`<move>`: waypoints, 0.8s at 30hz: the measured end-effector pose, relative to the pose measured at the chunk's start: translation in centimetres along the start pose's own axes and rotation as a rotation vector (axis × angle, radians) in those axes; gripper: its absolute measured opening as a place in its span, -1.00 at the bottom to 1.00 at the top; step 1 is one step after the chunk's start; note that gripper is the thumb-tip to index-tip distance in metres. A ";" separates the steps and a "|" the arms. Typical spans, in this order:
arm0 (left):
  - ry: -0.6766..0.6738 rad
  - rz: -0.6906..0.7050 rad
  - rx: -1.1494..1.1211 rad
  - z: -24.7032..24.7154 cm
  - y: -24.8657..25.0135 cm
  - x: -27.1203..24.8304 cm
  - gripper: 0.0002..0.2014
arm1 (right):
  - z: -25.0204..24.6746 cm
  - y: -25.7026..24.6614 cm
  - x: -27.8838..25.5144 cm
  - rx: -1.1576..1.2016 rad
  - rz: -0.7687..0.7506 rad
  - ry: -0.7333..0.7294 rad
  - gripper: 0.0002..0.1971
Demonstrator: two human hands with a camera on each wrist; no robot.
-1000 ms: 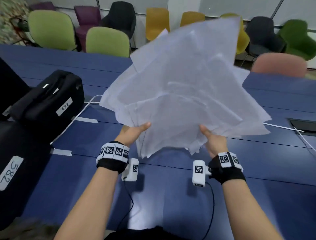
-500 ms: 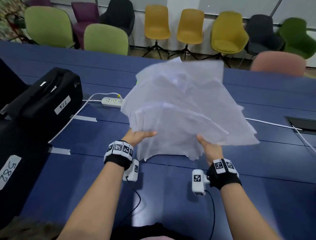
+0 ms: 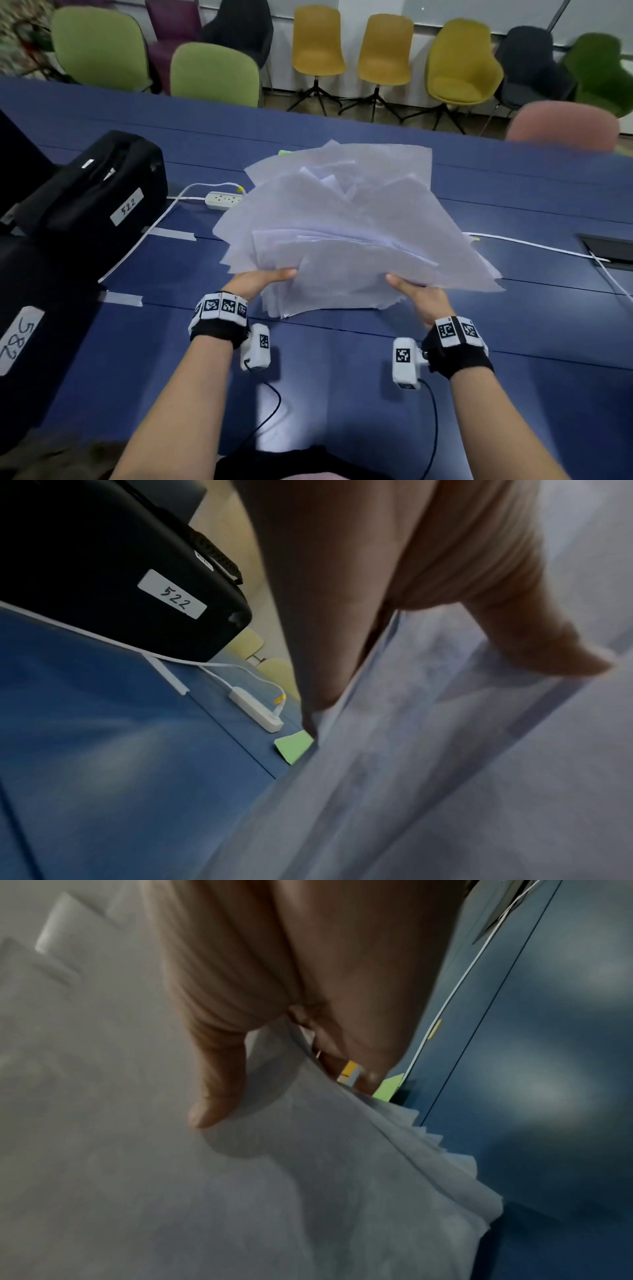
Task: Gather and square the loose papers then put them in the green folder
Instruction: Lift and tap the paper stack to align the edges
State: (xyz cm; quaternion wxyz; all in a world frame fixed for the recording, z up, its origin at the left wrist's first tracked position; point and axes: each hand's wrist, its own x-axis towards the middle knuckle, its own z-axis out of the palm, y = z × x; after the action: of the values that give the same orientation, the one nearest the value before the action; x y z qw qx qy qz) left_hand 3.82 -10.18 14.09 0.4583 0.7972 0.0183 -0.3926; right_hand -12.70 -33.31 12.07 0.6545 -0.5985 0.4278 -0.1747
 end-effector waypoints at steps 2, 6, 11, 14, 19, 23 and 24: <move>-0.005 0.004 0.019 0.5 0.3 -0.1 0.01 | 0.8 -0.1 -0.2 0.020 0.008 0.022 -0.58; 0.025 0.152 -0.007 1.7 1.8 -0.4 -0.30 | 2.2 -1.1 0.0 0.094 -0.075 0.106 -0.72; -0.087 0.187 -0.113 0.4 3.0 -0.9 -0.46 | 1.6 -3.8 -0.6 0.185 -0.124 0.126 -0.79; 0.047 0.156 -0.051 -0.7 2.0 -0.4 -0.35 | 0.1 -2.2 -0.2 0.051 -0.028 0.084 -0.54; 0.048 0.078 0.075 -0.9 -0.1 0.7 -0.18 | 0.1 2.0 -0.7 0.074 0.020 -0.064 -0.27; 0.023 0.089 -0.010 -1.3 -0.2 0.6 -0.44 | -0.7 1.5 -0.2 0.112 -0.053 -0.072 -0.52; 0.002 0.094 -0.021 -1.5 -0.2 0.6 -0.42 | -1.0 1.3 0.1 0.126 -0.106 -0.071 -0.37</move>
State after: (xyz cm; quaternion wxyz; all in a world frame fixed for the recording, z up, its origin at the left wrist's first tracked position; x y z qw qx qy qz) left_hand 5.07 -9.15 14.01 0.4845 0.7927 -0.0144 -0.3697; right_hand -13.76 -33.69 10.96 0.6953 -0.5838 0.3604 -0.2141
